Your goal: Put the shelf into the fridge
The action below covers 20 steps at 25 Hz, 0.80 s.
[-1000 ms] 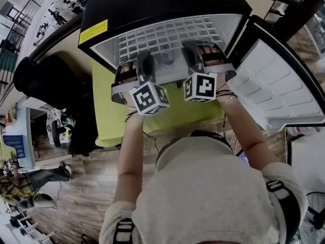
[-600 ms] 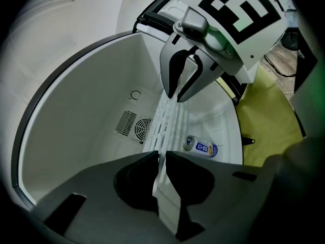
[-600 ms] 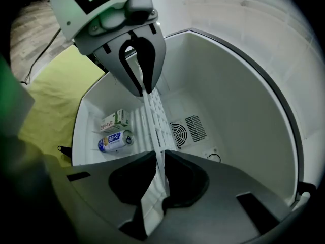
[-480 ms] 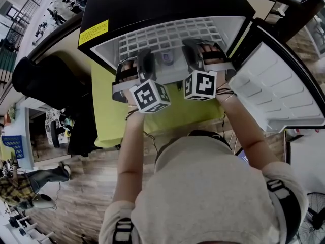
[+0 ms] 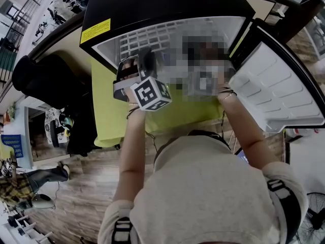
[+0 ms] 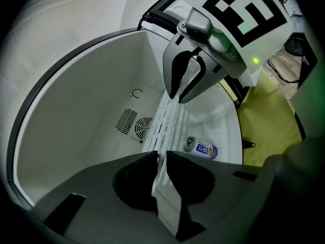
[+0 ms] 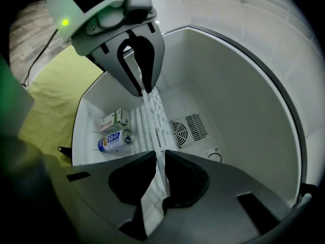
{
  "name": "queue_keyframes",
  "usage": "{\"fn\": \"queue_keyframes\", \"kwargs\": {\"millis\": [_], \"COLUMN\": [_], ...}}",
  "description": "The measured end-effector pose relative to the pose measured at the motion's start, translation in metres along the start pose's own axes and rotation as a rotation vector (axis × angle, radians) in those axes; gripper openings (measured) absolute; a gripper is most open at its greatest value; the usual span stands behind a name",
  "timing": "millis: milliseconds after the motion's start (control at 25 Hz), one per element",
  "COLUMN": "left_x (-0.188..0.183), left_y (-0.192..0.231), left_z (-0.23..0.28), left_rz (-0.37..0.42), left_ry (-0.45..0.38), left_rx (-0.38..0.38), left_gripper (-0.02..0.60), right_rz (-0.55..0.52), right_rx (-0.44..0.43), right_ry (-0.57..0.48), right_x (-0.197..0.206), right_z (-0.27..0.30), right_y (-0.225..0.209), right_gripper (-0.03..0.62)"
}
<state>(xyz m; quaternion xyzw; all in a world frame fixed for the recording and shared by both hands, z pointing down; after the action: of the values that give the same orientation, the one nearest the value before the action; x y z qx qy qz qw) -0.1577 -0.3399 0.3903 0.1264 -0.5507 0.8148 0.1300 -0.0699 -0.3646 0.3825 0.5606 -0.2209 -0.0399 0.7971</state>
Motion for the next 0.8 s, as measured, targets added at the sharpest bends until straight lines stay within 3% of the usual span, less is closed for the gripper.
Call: {"fn": "queue_keyframes", "kwargs": {"millis": [240,800], "left_x": [-0.001,-0.007], "left_y": [-0.006,-0.012], "left_z": [-0.001,-0.034], "left_rz": [-0.010,-0.101], "left_ry": [-0.023,-0.052], "left_rx": [0.054,0.062], "left_gripper": [0.114,0.084], "right_rz": [0.038,0.168], "right_rx": [-0.006,0.022], "right_ry": [-0.016,-0.045], "right_x": [0.000,0.000], "right_z": [-0.003,-0.035], "right_y": [0.002,0.004], "right_gripper": [0.063,0.072]}}
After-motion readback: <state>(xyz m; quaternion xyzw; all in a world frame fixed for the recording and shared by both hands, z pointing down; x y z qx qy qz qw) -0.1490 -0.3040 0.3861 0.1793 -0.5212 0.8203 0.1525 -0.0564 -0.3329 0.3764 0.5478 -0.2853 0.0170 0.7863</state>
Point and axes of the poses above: the fingertips, and each gripper's own axes: z forward along the fingers, y to its left, x out of its underside, the point moved 1 cm from there along -z, backward along the fingers, and after that the axes turned 1 degree about z, right-handed, at the moved point
